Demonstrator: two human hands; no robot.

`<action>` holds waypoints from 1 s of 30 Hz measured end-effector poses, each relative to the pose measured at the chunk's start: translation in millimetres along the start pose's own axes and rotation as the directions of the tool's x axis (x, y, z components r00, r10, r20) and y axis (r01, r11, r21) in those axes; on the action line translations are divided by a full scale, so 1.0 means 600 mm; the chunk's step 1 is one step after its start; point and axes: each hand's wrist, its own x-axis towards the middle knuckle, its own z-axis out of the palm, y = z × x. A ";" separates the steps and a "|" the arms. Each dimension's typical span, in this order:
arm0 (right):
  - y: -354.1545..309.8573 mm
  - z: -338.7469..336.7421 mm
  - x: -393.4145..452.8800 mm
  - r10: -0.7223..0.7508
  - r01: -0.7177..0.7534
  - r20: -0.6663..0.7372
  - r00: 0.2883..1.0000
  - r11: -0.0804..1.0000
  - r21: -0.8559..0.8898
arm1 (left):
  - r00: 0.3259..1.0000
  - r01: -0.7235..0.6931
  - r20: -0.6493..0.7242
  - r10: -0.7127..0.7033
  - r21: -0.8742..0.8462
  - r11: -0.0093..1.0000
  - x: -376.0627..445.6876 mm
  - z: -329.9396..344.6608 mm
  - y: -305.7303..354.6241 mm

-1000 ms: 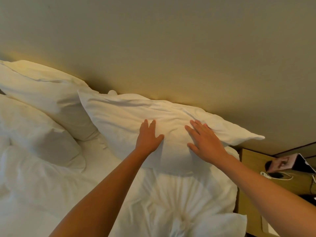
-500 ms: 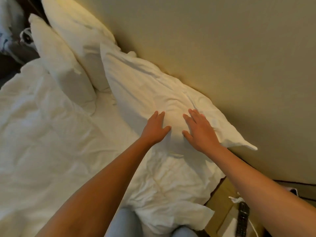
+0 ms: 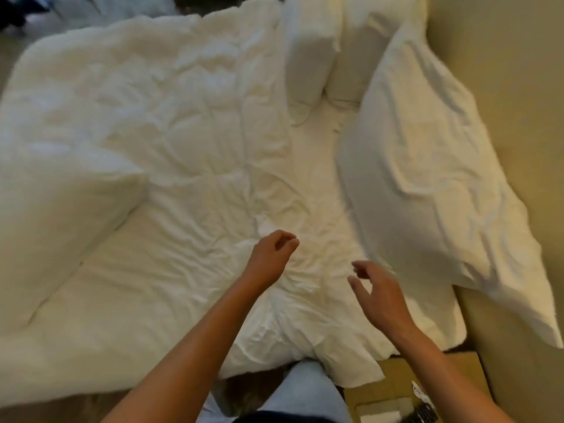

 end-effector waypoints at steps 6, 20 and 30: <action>-0.158 0.191 -0.068 -0.092 0.102 0.292 0.952 0.995 -0.018 | 0.946 0.106 -0.257 -0.196 -0.326 0.939 -0.191 -0.172 -0.182; -0.655 0.652 -0.292 -0.341 0.335 0.486 0.804 0.937 0.104 | 0.733 0.153 -0.419 -0.537 -0.667 0.729 -0.607 -0.480 -0.660; -0.727 0.789 -0.303 -0.221 0.276 0.525 0.822 0.961 -0.027 | 0.741 0.124 -0.396 -0.543 -0.714 0.689 -0.565 -0.673 -0.727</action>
